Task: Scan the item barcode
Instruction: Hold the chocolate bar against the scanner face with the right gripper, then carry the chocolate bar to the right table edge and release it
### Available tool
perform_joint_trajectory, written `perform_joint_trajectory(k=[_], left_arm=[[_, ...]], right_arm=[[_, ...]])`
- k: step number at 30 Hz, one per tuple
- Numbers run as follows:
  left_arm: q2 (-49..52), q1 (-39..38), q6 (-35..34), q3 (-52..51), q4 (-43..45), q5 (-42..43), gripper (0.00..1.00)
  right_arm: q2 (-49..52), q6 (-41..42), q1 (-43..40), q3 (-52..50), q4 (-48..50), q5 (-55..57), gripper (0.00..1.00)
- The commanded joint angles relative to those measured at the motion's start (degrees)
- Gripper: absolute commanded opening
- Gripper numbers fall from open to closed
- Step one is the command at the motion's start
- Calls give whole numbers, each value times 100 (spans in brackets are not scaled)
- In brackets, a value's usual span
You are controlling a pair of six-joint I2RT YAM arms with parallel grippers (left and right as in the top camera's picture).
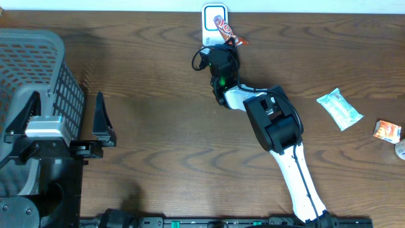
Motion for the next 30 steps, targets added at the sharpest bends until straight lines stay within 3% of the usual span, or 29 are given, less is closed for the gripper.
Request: perform_joint_trajectory(k=[1,8,13,22,26,30], left_arm=[[-35,28,13,-11,9,15,98],[-37,28,13,-11,20,15,98],[-35,28,13,-11,35,13,98],[9,28,11,-11,26,15,98],[28,28,11,-11,26,15,98],[48,28,11,-11,26,15,98]], right_arm=[[98,-164,127,-35,-70,-317,2],[-369,-240,155,-35,-74,-264,2],[-1257,437,155,-35,-695,-42,2],[-3438,3329,-72,-35,-4159,295,2],[-4162,4876,-555,-35,-5871,-273,2],[-4360,6306,-1211,-35,-6920,-278,2]])
